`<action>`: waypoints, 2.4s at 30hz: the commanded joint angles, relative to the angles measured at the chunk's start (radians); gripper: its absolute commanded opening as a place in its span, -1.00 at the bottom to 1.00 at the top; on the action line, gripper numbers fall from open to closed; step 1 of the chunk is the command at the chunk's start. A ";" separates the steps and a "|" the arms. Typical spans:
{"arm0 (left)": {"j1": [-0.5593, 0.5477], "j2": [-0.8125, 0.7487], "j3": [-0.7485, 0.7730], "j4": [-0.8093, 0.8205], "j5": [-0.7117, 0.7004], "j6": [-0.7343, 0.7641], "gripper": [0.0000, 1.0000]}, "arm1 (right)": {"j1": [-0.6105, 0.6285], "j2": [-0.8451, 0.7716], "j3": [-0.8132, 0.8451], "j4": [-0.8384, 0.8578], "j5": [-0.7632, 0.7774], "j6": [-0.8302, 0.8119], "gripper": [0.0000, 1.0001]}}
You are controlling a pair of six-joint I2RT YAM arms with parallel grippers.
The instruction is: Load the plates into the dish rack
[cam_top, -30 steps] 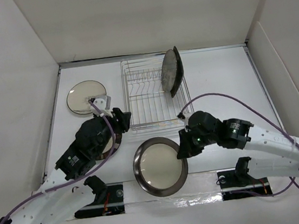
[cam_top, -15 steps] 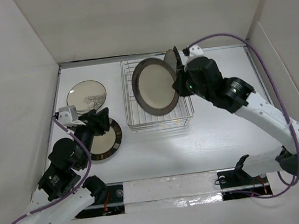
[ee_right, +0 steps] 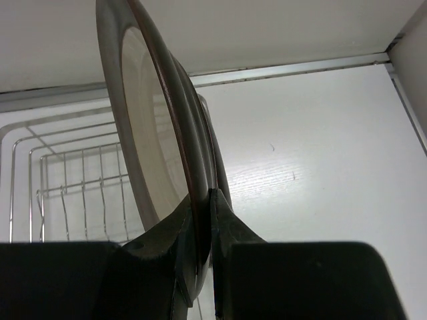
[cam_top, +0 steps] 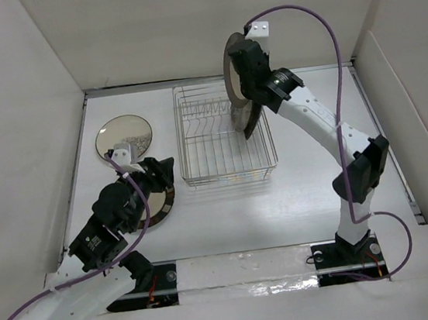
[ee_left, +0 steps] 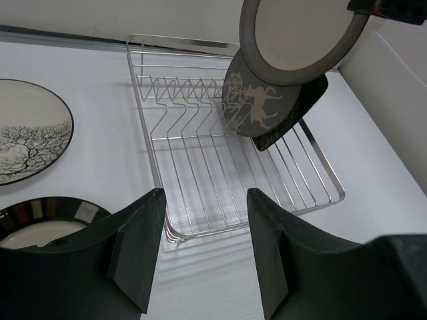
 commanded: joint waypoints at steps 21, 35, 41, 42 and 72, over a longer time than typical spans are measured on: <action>0.003 0.023 0.004 0.041 0.053 0.000 -0.02 | 0.050 0.199 0.156 0.053 0.221 0.007 -1.00; 0.003 0.040 0.004 0.036 0.034 -0.007 -0.03 | 0.078 0.228 -0.030 0.118 0.152 0.099 -1.00; 0.003 0.064 0.009 0.035 0.021 -0.012 -0.03 | 0.096 0.238 -0.047 0.152 0.159 0.075 -1.00; 0.003 0.074 0.012 0.031 0.013 -0.012 -0.03 | 0.096 0.248 -0.036 0.149 0.158 0.073 -1.00; 0.061 0.343 0.234 0.077 -0.050 -0.190 -0.02 | -0.006 -0.184 -0.399 0.444 -0.342 0.064 0.31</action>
